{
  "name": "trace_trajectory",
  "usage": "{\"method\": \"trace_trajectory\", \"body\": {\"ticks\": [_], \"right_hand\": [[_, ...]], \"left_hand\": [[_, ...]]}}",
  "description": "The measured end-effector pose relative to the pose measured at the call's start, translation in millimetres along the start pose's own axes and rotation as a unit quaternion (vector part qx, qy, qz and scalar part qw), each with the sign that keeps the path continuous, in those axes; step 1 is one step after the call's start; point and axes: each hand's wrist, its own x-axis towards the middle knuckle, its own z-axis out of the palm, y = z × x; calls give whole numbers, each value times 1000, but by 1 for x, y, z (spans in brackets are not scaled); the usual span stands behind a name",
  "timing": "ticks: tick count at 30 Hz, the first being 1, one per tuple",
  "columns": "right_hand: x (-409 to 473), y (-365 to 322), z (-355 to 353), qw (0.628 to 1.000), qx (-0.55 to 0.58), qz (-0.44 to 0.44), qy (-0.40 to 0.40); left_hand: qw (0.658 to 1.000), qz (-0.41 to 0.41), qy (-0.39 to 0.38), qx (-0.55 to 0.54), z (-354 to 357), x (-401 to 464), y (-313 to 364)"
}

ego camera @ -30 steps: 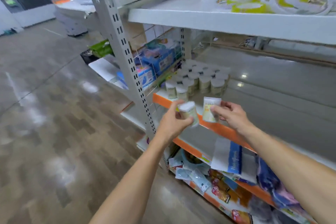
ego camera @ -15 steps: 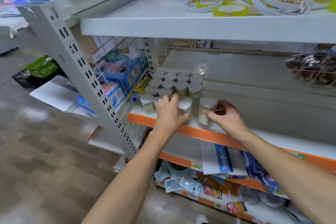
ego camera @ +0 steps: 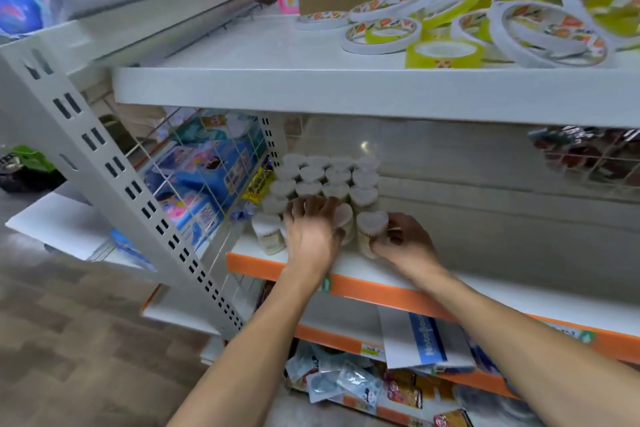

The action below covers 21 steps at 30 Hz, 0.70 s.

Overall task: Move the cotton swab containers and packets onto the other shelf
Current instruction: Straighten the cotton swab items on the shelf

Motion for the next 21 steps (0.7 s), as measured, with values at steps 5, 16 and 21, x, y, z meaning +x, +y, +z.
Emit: {"method": "trace_trajectory", "body": {"ticks": [5,16,21], "right_hand": [[6,2,15,999,-3,15,30],[13,-4,50,994,18,33,100],[16,-6,57,989,49,56,125]], "left_hand": [[1000,13,6,19,5,7,-9],[998,59,17,13,15,18,-23],[998,57,-2,12,20,25,-24]]}}
